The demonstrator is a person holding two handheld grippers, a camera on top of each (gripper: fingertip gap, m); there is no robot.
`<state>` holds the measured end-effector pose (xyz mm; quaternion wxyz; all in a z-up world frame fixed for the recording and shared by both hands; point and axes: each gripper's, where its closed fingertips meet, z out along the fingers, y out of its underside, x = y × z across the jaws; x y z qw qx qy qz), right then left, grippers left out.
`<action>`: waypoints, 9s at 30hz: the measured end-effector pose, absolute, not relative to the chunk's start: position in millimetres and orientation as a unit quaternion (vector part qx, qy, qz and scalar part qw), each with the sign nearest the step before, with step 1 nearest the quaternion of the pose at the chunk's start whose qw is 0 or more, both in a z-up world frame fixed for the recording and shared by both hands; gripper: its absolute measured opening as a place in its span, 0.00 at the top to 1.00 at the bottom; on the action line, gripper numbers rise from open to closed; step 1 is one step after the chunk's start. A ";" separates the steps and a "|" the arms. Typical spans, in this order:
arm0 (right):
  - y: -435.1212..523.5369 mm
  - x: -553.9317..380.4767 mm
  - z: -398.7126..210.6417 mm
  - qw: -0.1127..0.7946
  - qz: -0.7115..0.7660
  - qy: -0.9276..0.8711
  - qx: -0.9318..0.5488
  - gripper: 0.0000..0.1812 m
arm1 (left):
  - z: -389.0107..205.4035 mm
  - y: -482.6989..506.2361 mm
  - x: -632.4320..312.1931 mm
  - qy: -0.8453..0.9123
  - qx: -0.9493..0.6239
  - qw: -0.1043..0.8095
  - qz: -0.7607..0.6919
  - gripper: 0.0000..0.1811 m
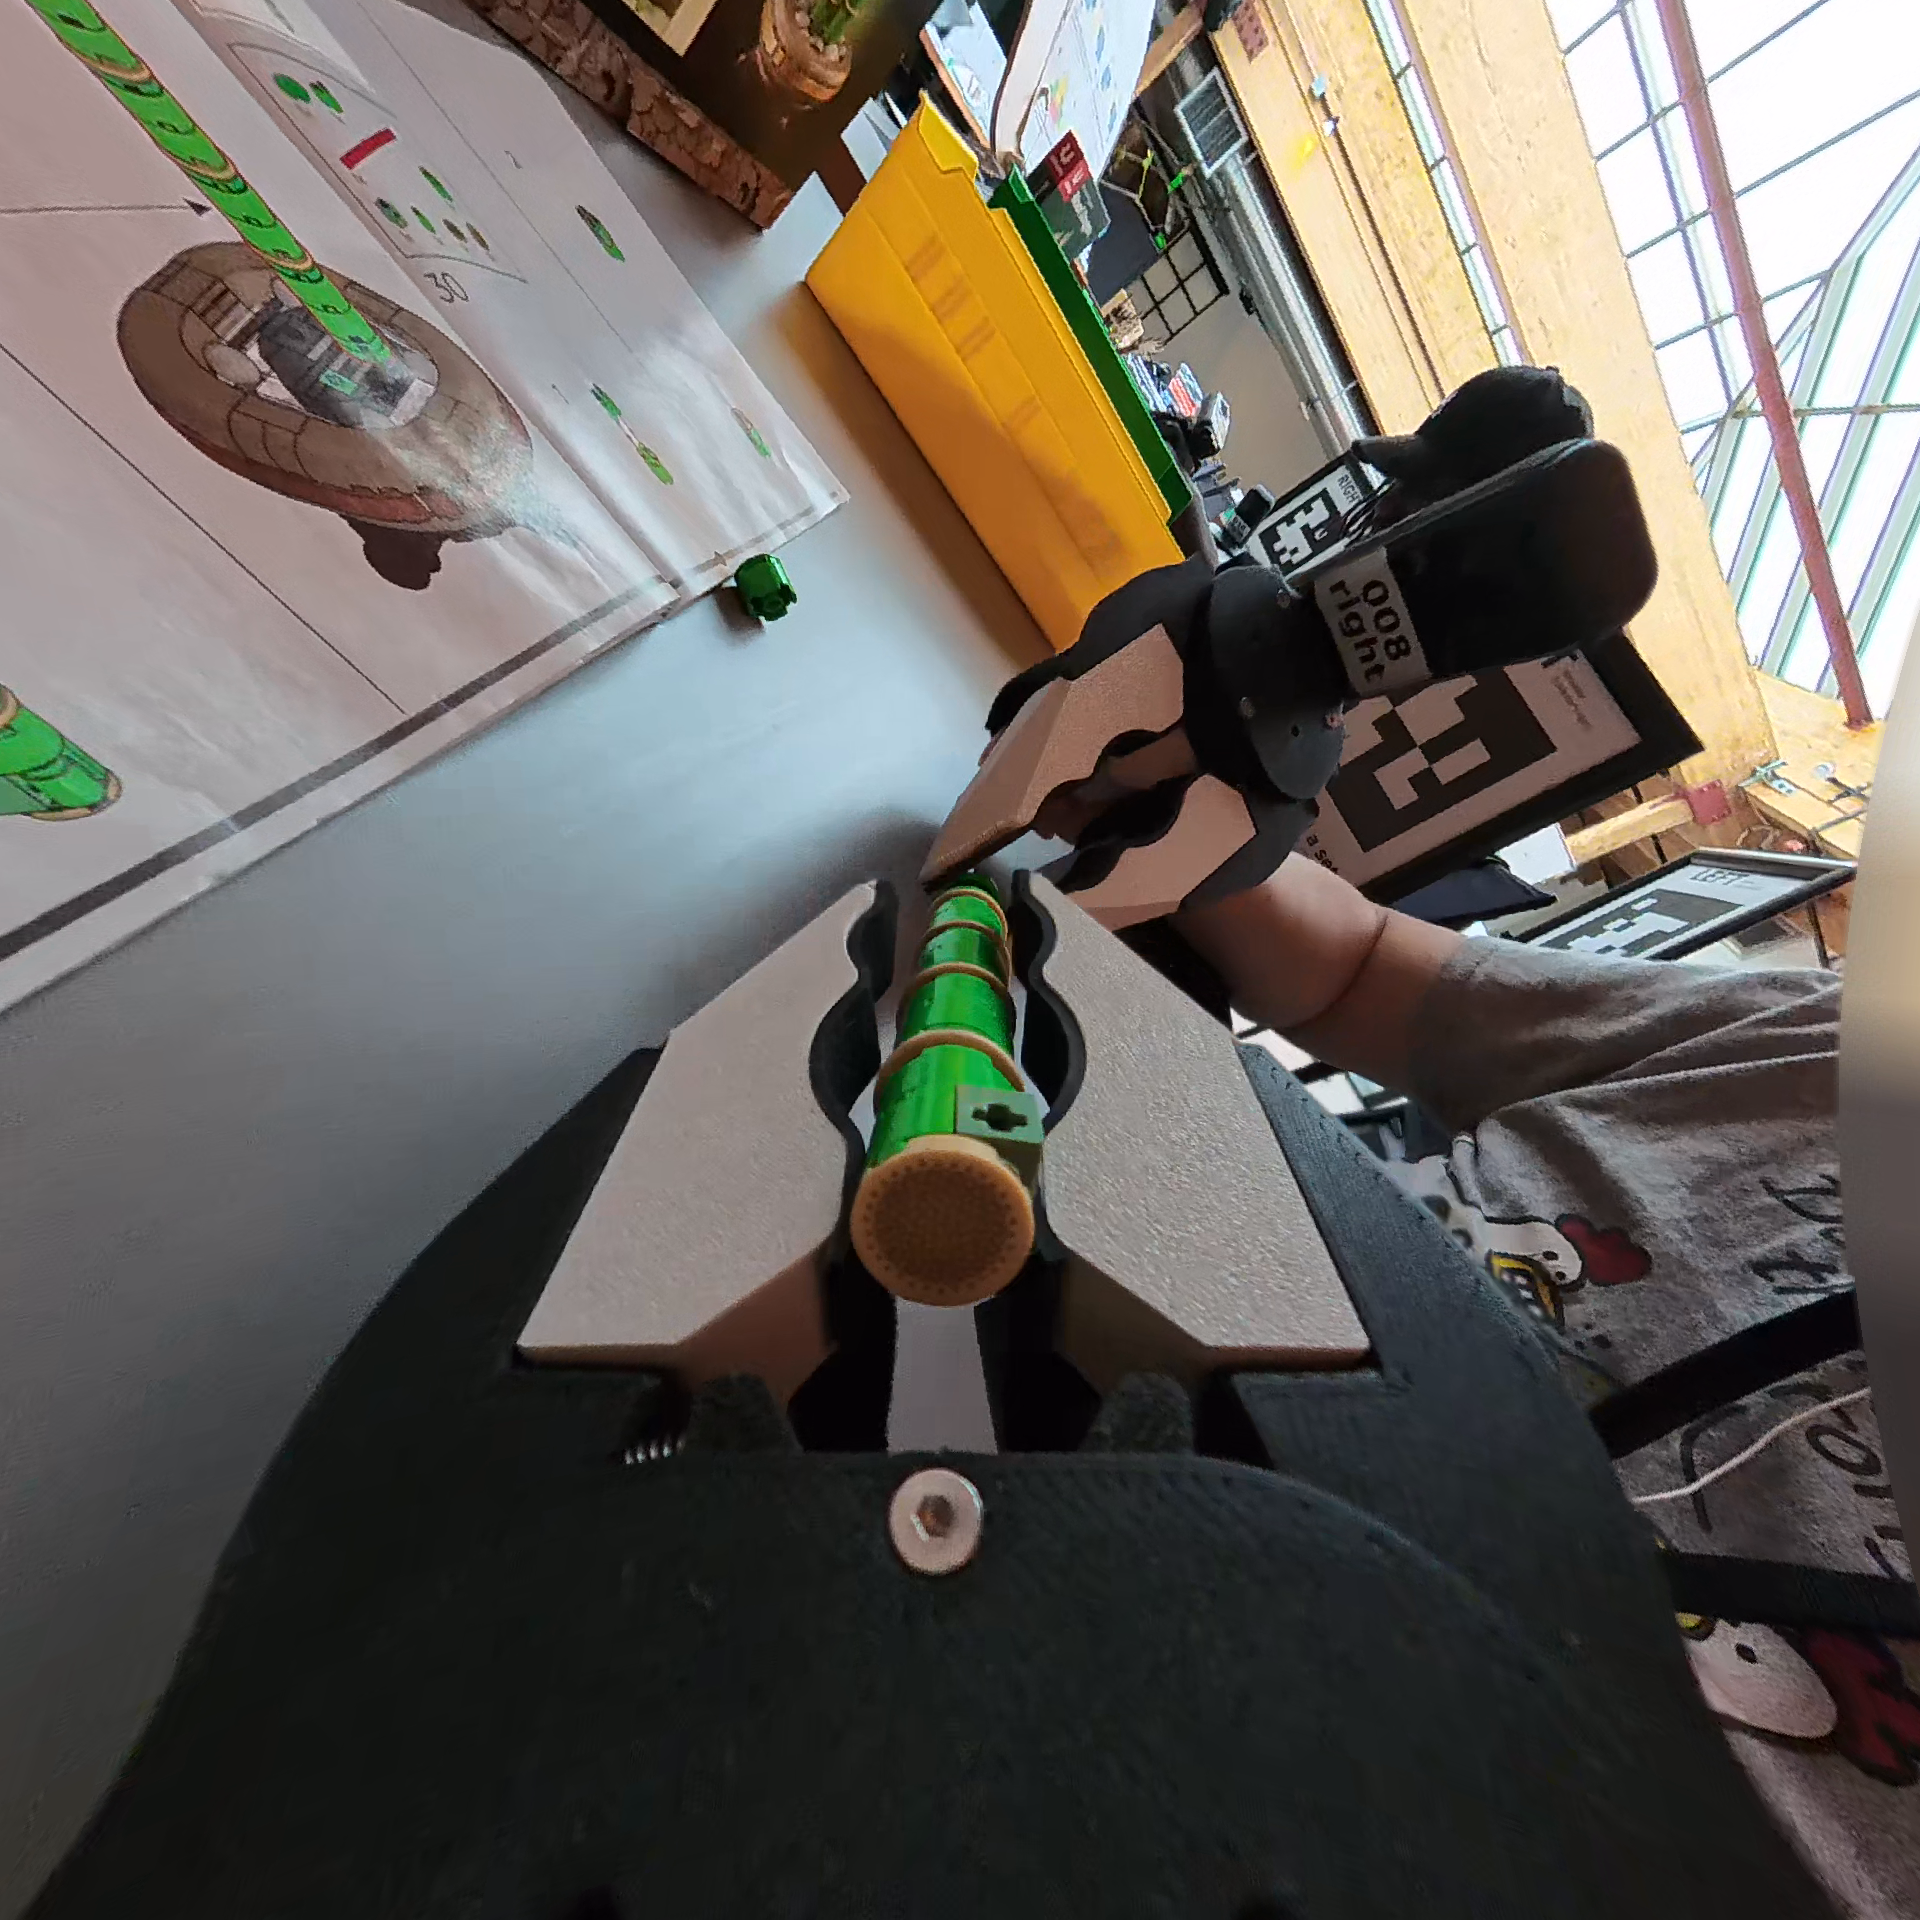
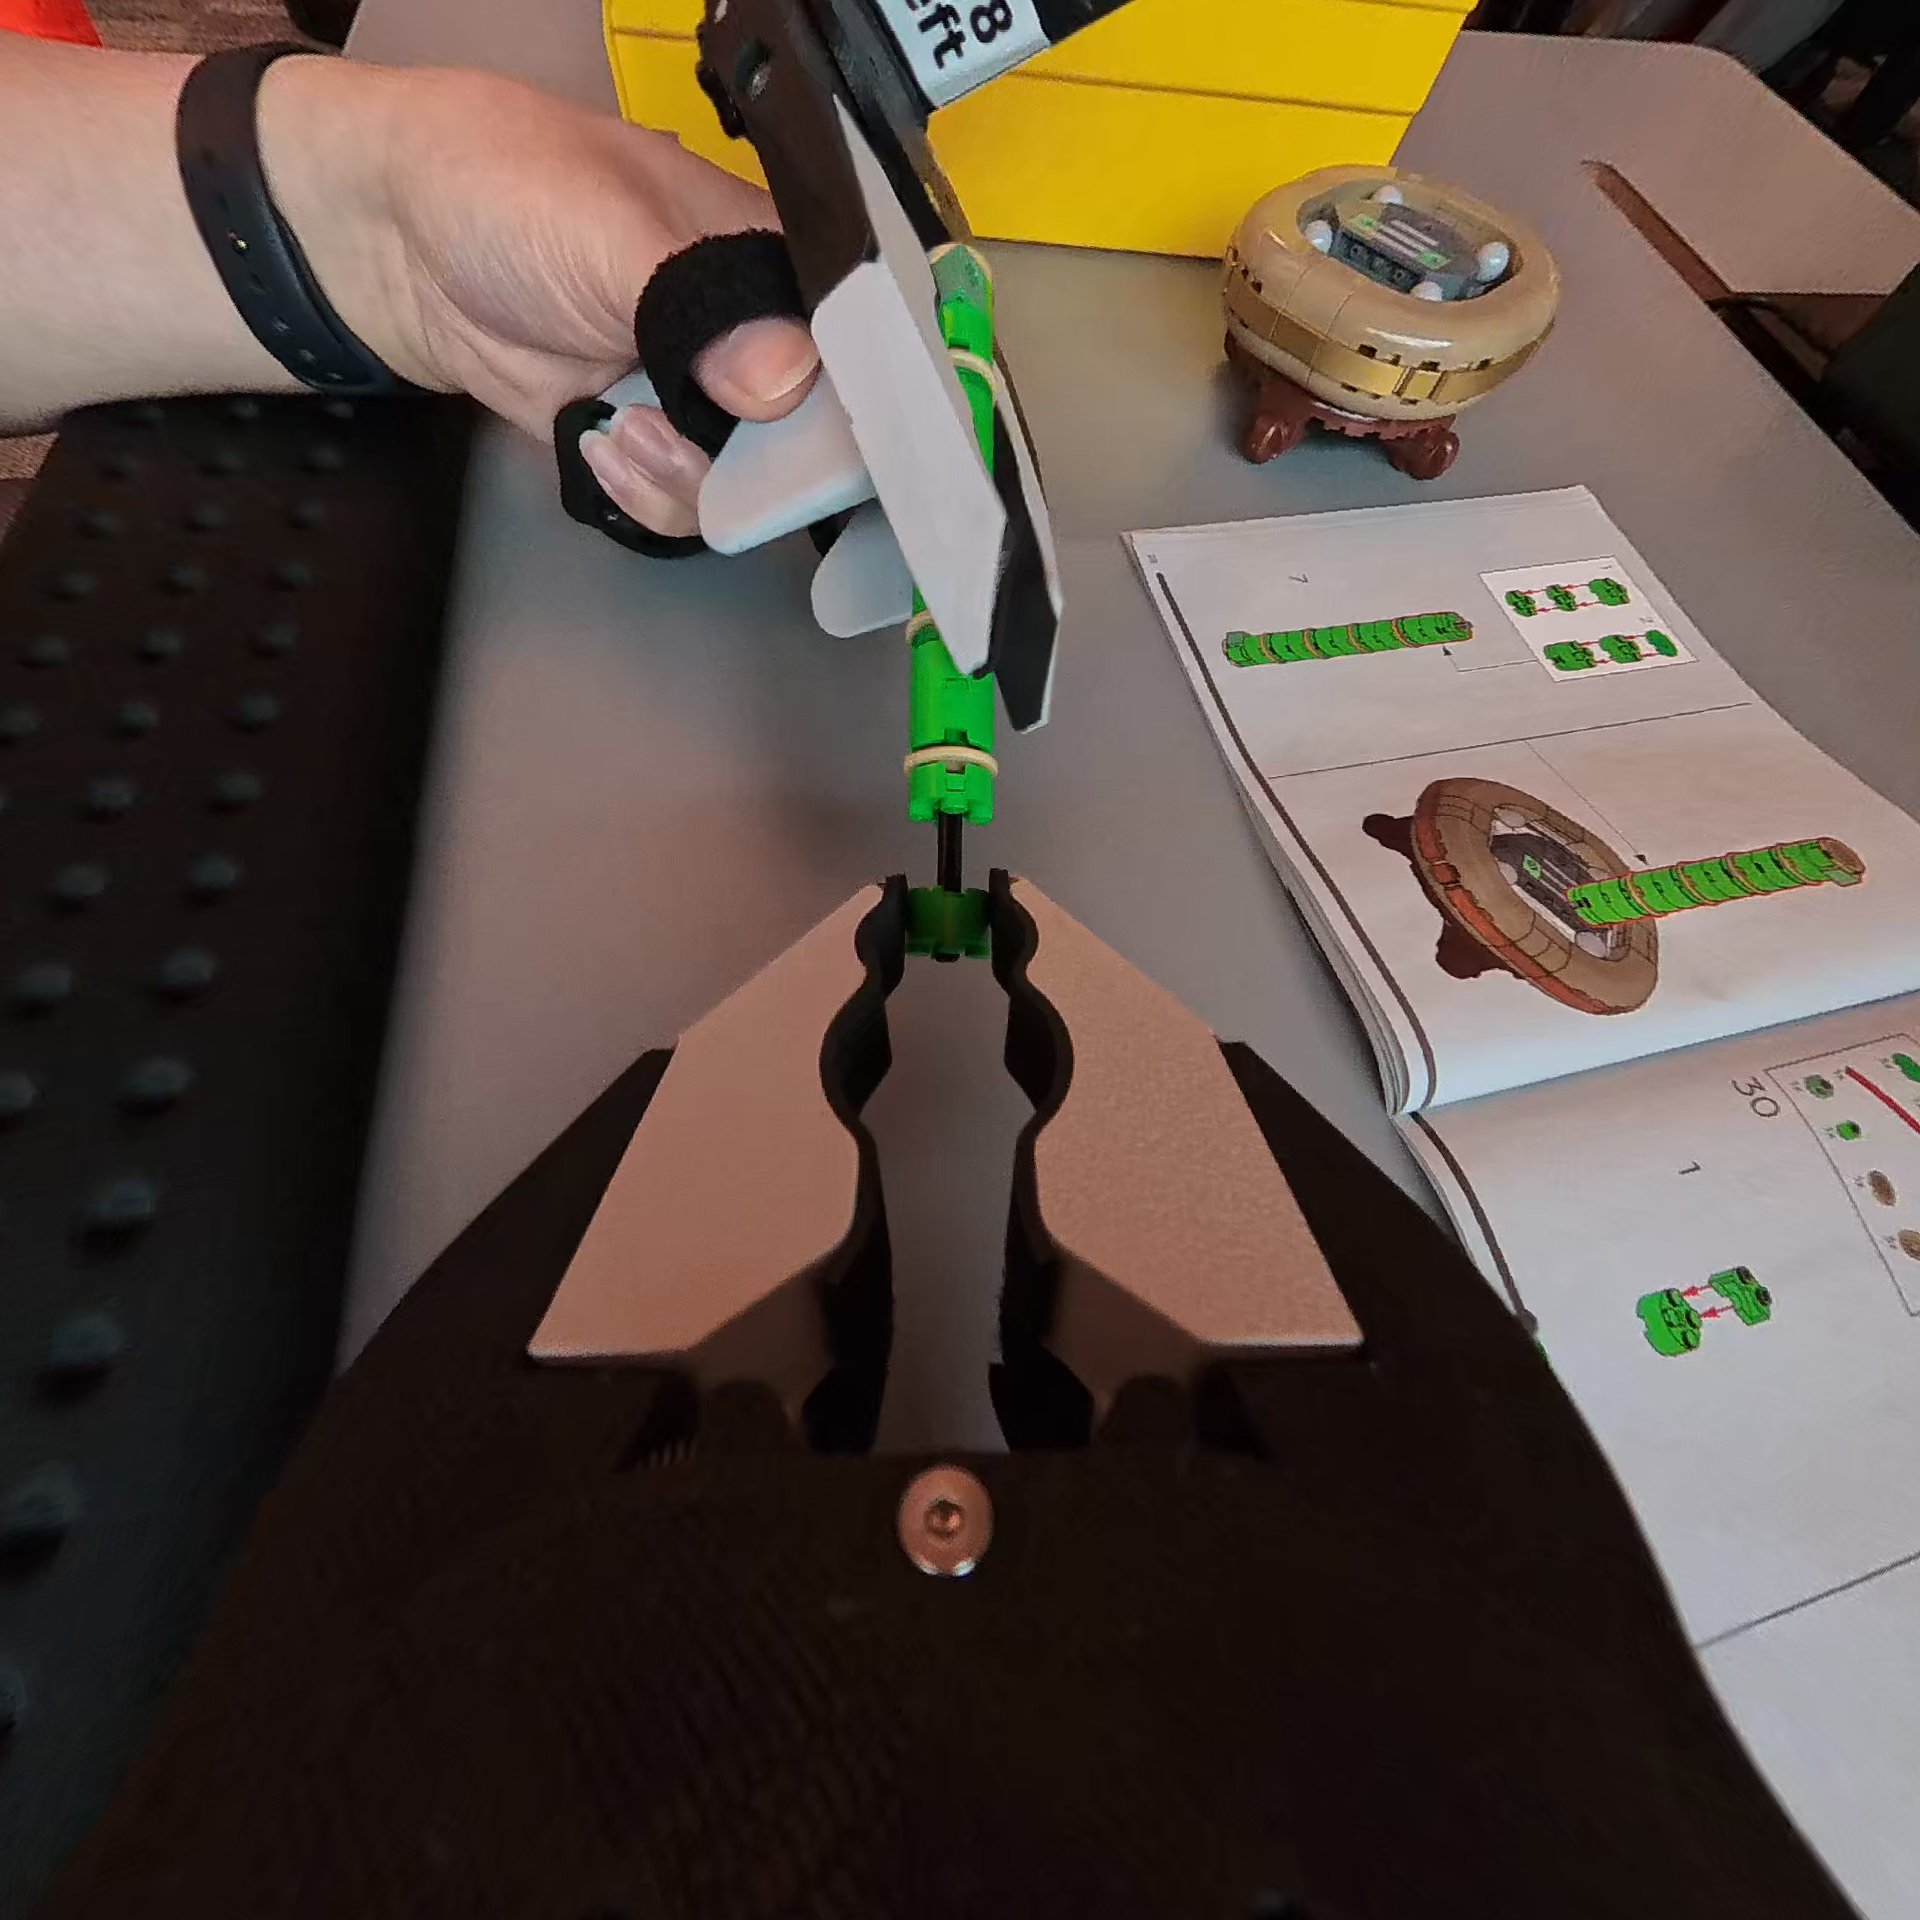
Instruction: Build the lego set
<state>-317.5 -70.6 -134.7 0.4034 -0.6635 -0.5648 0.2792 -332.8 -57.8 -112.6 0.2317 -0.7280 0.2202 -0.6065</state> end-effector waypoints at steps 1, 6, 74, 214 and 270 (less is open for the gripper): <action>-71.9 -316.8 -135.2 0.401 0.281 -0.567 -0.662 0.91 | -112.9 -59.4 -331.9 0.225 -0.727 0.229 -0.607 0.88; -74.3 -314.3 -132.7 0.408 0.263 -0.580 -0.654 0.92 | -115.4 -66.6 -331.1 0.249 -0.726 0.221 -0.602 0.88; -103.9 -309.1 -164.5 0.330 0.050 -0.903 -0.270 0.89 | -171.6 -93.6 -301.0 0.678 -0.614 0.293 -0.280 0.91; -95.8 -322.5 -162.4 0.339 0.298 -0.627 -0.634 0.89 | -171.8 -97.7 -310.6 0.674 -0.613 0.303 -0.281 0.91; -98.2 -308.7 -166.4 0.329 0.290 -0.622 -0.648 0.92 | -172.6 -101.9 -314.4 0.671 -0.613 0.290 -0.300 0.91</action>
